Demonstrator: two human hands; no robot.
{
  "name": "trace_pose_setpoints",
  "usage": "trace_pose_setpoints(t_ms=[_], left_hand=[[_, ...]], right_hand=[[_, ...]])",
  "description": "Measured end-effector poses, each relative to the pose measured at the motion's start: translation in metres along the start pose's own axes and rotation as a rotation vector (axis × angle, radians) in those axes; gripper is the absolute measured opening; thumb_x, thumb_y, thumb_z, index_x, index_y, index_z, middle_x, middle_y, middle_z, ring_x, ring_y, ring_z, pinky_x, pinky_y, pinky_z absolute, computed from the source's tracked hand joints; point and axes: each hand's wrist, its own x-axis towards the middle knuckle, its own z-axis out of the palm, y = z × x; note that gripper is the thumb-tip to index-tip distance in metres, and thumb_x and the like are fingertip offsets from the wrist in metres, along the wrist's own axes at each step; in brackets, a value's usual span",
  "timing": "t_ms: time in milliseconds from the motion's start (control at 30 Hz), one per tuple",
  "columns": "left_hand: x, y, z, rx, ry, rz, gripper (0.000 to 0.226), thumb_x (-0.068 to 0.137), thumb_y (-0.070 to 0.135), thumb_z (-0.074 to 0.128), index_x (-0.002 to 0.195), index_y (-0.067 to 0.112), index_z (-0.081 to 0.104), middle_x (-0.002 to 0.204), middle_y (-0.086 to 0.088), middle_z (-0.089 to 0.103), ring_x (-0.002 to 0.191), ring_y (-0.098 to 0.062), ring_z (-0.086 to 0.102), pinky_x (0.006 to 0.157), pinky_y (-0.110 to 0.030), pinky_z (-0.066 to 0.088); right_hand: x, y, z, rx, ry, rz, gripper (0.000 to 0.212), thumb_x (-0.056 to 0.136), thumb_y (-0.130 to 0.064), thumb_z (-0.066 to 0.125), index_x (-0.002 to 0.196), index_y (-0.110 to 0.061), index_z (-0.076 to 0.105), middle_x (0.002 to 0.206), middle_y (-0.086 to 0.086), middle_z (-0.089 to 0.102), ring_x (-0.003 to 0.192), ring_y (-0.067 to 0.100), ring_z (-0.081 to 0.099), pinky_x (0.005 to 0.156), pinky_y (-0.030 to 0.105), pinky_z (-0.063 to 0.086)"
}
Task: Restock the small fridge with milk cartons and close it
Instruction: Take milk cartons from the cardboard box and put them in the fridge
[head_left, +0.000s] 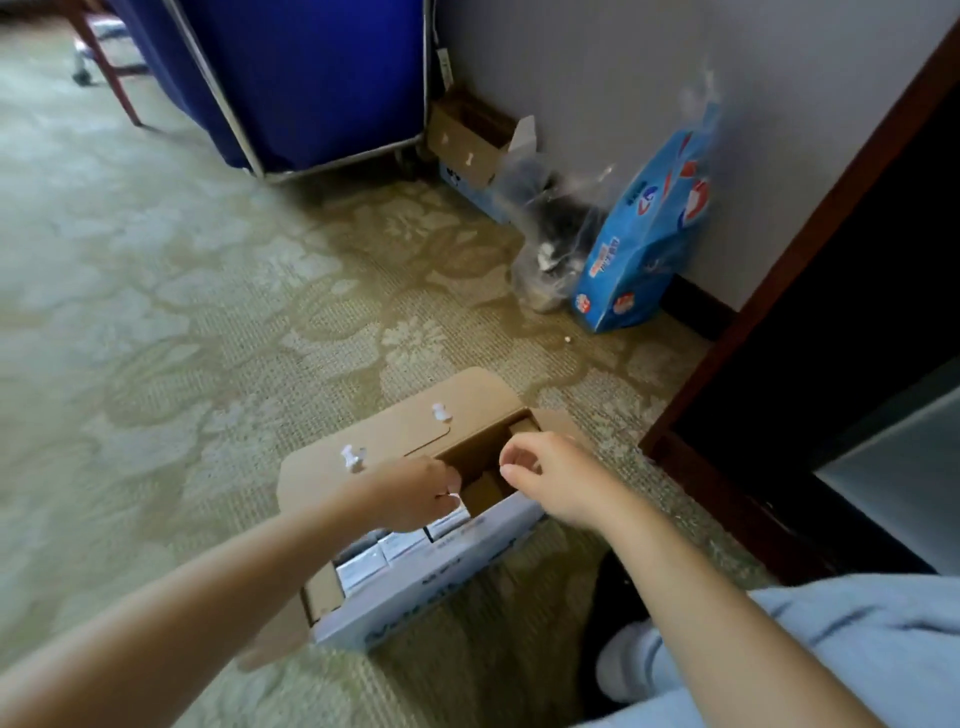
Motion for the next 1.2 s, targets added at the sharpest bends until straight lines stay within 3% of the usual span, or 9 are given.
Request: trace_pose_setpoints(t_ms=[67,200,333,600,767,900,1033,1200], left_hand=[[0.002,-0.012,0.021,-0.029,0.056,-0.031,0.036,0.098,0.034,0.041,0.130,0.022,0.052,0.134,0.003,0.055,0.119,-0.016,0.052,0.099,-0.029,0.043],[0.007,-0.016,0.051,-0.078,0.185,-0.066,0.030,0.097,0.032,0.042,0.116,0.025,0.064,0.122,0.006,0.063,0.109,-0.013,0.059,0.094,-0.032,0.049],[0.008,-0.009,0.066,-0.015,0.328,-0.035,0.029,0.097,0.032,0.042,0.117,0.024,0.063,0.125,0.006,0.060,0.114,-0.015,0.055,0.098,-0.032,0.043],[0.021,-0.015,0.085,-0.093,0.455,-0.178,0.036,0.097,0.035,0.043,0.132,0.030,0.050,0.128,0.007,0.058,0.122,-0.016,0.049,0.101,-0.032,0.039],[0.031,-0.016,0.080,-0.034,0.424,-0.235,0.036,0.093,0.037,0.049,0.127,0.025,0.050,0.125,0.005,0.058,0.121,-0.016,0.049,0.102,-0.032,0.034],[0.027,-0.016,0.073,-0.021,0.422,-0.203,0.038,0.094,0.037,0.047,0.129,0.022,0.046,0.129,0.001,0.054,0.122,-0.018,0.047,0.101,-0.032,0.033],[0.014,-0.011,0.044,-0.038,0.587,-0.164,0.041,0.094,0.038,0.047,0.130,0.018,0.049,0.126,-0.002,0.056,0.116,-0.024,0.049,0.097,-0.034,0.033],[-0.003,0.008,-0.012,-0.001,0.786,0.111,0.048,0.086,0.044,0.036,0.113,0.014,0.061,0.105,-0.006,0.065,0.093,-0.029,0.060,0.081,-0.042,0.046]], right_hand=[[0.002,0.013,0.018,0.000,0.006,0.032,0.019,0.096,-0.028,0.047,0.112,-0.025,0.059,0.107,-0.004,0.060,0.101,0.016,0.055,0.086,0.033,0.050],[0.005,0.031,0.037,-0.118,-0.047,0.088,0.034,0.099,-0.028,0.041,0.132,-0.028,0.049,0.131,0.001,0.053,0.117,0.021,0.052,0.097,0.038,0.047],[0.009,0.029,0.038,-0.171,-0.042,0.025,0.040,0.100,-0.024,0.039,0.140,-0.025,0.042,0.144,-0.003,0.043,0.134,0.016,0.036,0.111,0.035,0.029],[0.014,0.022,0.045,-0.257,-0.115,0.006,0.034,0.100,-0.022,0.038,0.132,-0.019,0.052,0.135,0.004,0.050,0.128,0.021,0.039,0.108,0.036,0.028],[0.012,0.022,0.043,-0.249,-0.107,0.003,0.034,0.100,-0.021,0.039,0.131,-0.020,0.053,0.135,0.003,0.051,0.126,0.020,0.039,0.108,0.035,0.028],[0.012,0.025,0.042,-0.232,-0.086,-0.022,0.039,0.098,-0.023,0.045,0.137,-0.020,0.047,0.137,0.002,0.050,0.129,0.021,0.039,0.109,0.037,0.028],[0.015,0.028,0.044,-0.137,-0.031,-0.038,0.056,0.095,-0.025,0.053,0.146,-0.021,0.030,0.144,0.002,0.043,0.132,0.022,0.039,0.107,0.039,0.033],[0.015,0.023,0.023,0.156,0.208,-0.092,0.069,0.088,-0.027,0.064,0.146,-0.027,0.028,0.134,0.002,0.044,0.122,0.022,0.047,0.098,0.044,0.045]])
